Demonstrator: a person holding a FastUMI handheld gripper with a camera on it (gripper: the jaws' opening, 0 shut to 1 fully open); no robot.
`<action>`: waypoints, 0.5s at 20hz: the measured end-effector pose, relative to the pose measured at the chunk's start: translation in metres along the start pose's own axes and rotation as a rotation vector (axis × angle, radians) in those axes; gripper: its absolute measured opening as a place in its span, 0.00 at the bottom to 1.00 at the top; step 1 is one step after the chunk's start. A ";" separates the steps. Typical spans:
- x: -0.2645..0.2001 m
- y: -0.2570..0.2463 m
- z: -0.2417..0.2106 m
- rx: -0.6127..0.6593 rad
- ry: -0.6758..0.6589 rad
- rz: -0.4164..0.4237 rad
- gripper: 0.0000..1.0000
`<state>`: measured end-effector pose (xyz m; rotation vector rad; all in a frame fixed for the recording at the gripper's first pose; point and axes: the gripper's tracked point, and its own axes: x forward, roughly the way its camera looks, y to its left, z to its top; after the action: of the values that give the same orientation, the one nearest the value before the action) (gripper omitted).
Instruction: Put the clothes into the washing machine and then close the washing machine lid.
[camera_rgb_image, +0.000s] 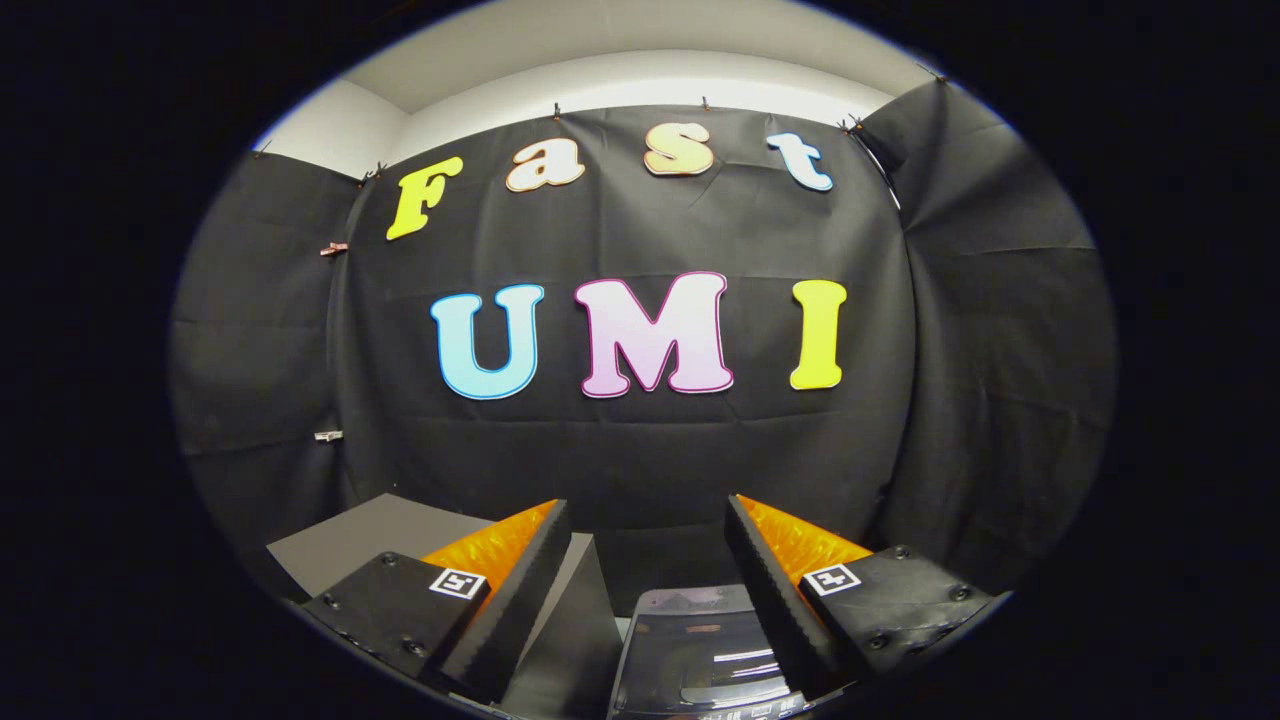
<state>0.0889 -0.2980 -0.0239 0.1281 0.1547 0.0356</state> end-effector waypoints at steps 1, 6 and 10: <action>0.000 0.000 0.000 0.000 -0.003 -0.001 0.99; 0.001 0.000 -0.006 0.001 0.015 0.001 0.99; 0.001 -0.001 -0.007 0.001 0.020 0.000 0.99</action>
<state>0.0885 -0.2977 -0.0306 0.1290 0.1744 0.0371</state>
